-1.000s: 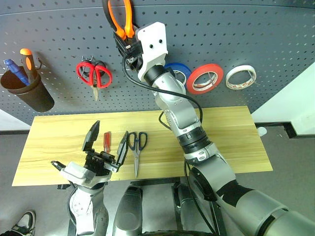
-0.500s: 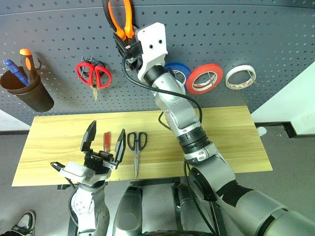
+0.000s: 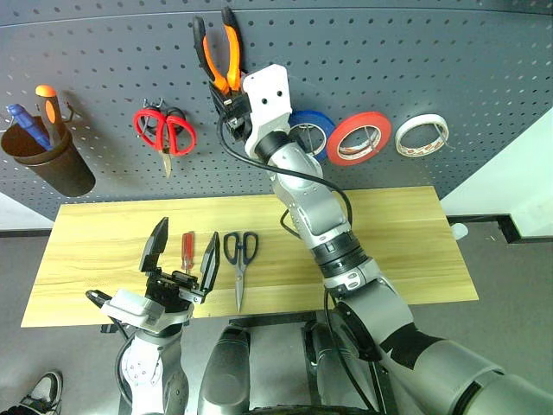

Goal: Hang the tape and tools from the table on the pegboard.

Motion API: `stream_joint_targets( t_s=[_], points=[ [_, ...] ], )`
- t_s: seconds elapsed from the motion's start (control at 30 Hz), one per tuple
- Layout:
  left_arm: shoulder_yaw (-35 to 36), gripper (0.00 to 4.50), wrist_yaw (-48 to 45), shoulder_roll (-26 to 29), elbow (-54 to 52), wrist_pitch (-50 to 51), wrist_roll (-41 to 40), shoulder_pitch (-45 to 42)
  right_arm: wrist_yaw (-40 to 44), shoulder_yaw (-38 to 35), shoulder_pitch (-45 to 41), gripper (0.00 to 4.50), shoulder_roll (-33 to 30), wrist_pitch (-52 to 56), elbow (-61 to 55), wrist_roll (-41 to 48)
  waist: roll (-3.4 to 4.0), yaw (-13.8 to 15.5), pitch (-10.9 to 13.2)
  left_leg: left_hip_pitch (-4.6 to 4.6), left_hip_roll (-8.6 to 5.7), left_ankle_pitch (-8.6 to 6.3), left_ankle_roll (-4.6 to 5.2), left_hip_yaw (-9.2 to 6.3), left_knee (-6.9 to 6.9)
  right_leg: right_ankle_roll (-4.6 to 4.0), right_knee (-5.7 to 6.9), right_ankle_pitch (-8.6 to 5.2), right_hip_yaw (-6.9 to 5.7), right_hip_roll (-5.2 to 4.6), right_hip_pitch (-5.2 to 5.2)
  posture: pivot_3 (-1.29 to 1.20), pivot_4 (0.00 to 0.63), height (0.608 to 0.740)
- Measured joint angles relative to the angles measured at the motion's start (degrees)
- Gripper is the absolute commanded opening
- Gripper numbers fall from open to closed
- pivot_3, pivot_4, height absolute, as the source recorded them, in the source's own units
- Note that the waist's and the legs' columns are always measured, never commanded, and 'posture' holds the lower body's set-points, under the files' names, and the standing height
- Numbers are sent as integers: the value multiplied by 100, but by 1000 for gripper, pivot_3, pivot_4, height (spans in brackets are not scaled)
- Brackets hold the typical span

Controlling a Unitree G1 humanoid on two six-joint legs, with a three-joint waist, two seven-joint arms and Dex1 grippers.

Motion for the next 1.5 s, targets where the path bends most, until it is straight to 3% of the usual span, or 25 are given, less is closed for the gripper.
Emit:
stream_joint_targets(
  t_s=[0.4, 0.63, 0.67, 0.9, 1.5],
  points=[
    [-64, 4472, 33, 3, 9, 51, 5, -22, 208, 307, 235, 2098, -65, 908, -512, 56, 2, -22, 1, -3, 1, -4, 7, 1, -6, 3, -2, -3, 1, 2, -8, 333, 213, 677],
    [-62, 4472, 55, 4, 61, 51, 7, -85, 351, 359, 306, 4390, -94, 1204, -573, 194, 2, -23, 1, -5, 1, -5, 9, 1, -9, 4, -4, -4, 2, 2, -10, 327, 212, 677],
    [-62, 4472, 58, 4, 62, 51, 8, -91, 351, 382, 308, 4452, -95, 1213, -580, 199, 2, -22, 1, -4, 1, -5, 9, 1, -9, 4, -4, -4, 1, 2, -10, 326, 212, 677],
    [-62, 4472, 52, 36, 96, 51, 3, -131, 340, 438, 582, 4452, -186, 1345, -841, 186, 1, -15, 1, -4, 1, -5, 8, 1, -8, 4, -4, -4, 2, 2, -8, 319, 211, 677],
    [-87, 4472, -50, 99, 192, 58, -106, -223, 543, 889, 2677, 4452, -482, 2566, -2947, 67, 0, -12, 0, -4, 1, -5, 8, 0, -9, 4, -10, -4, 4, 2, -4, 313, 201, 677]
  ],
)
